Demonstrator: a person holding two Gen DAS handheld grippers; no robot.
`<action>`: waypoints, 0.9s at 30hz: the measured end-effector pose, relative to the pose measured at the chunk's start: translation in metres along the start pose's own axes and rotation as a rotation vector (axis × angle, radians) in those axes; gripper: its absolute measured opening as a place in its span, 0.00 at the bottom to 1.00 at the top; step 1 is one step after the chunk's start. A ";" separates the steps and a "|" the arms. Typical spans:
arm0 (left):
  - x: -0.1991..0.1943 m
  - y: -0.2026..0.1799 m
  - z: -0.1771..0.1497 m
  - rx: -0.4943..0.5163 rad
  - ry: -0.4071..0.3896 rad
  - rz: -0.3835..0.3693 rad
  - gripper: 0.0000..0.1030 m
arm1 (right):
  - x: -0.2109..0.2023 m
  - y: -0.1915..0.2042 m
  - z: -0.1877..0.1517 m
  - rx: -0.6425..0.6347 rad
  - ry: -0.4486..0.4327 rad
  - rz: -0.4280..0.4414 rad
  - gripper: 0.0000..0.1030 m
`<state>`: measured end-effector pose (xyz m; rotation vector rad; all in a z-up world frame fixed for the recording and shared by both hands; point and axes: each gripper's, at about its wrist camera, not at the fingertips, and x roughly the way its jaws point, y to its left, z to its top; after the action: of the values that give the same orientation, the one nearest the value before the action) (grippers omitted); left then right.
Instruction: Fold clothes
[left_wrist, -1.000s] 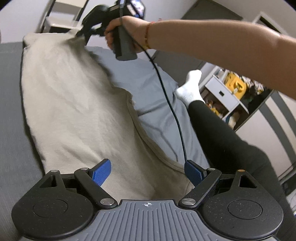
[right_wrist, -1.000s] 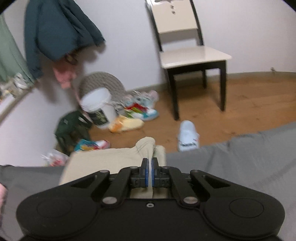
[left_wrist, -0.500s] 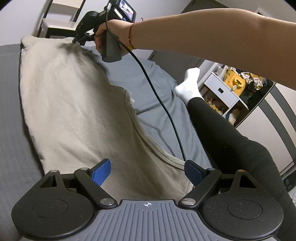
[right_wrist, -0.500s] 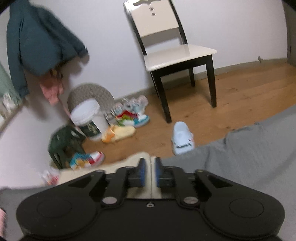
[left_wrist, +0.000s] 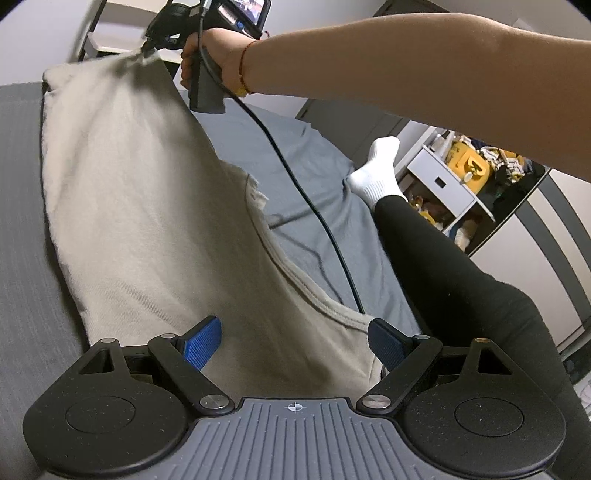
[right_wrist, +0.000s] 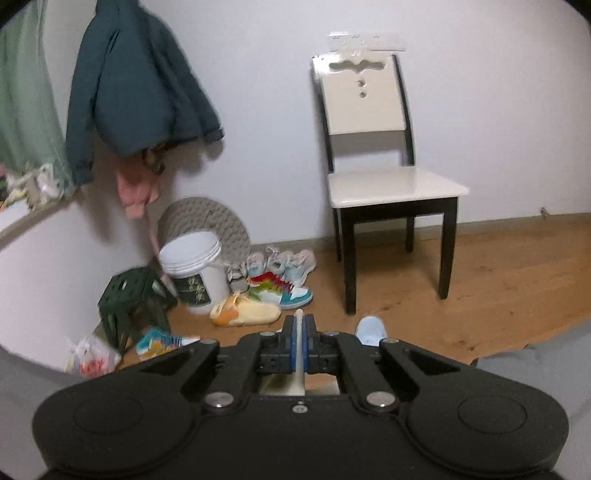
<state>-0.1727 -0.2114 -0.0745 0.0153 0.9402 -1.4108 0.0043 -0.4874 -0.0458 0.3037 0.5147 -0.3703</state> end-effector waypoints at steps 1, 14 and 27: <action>0.000 -0.001 -0.001 0.010 0.001 0.004 0.84 | 0.003 -0.001 -0.001 -0.007 0.017 -0.026 0.03; 0.003 -0.001 0.001 0.012 0.007 0.002 0.84 | 0.001 0.013 0.012 -0.104 0.048 -0.145 0.43; -0.002 -0.006 0.001 0.011 0.012 -0.071 0.84 | -0.001 -0.011 0.019 0.023 0.310 -0.104 0.24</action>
<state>-0.1771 -0.2116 -0.0702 -0.0018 0.9503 -1.4831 0.0068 -0.5043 -0.0317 0.3598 0.8333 -0.4334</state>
